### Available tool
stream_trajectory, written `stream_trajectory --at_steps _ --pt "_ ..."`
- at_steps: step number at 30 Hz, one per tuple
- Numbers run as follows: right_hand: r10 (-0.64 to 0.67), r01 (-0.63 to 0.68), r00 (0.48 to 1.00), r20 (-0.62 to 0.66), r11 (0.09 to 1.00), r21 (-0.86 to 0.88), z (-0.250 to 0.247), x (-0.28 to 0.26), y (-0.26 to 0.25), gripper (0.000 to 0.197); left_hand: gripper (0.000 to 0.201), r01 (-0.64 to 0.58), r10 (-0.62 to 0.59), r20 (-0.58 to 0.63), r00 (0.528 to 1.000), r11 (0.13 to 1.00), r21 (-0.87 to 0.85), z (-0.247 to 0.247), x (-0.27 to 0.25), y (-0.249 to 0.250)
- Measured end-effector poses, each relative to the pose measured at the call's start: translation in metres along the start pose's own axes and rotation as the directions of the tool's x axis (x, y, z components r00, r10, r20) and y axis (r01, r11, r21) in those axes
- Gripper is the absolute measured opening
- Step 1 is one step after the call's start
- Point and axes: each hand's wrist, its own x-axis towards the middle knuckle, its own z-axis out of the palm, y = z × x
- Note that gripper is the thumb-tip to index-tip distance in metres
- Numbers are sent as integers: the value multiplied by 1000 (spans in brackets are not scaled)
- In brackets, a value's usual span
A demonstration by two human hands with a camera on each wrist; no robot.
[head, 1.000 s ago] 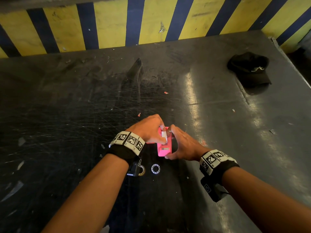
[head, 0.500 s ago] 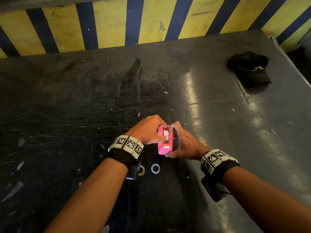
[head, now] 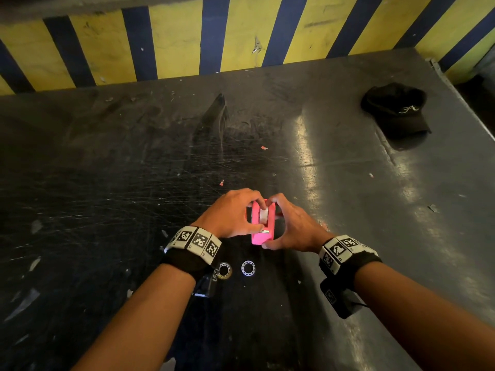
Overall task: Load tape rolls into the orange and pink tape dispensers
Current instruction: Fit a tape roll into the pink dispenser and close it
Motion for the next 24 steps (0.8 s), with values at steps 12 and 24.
stream_trajectory --at_steps 12,24 --pt "12 -12 1000 7 1000 -16 1 1 1 87 15 -106 116 -122 986 990 89 6 -7 9" --pt "55 -52 997 50 996 -72 1 4 3 86 11 -69 80 -64 995 985 157 16 -29 13"
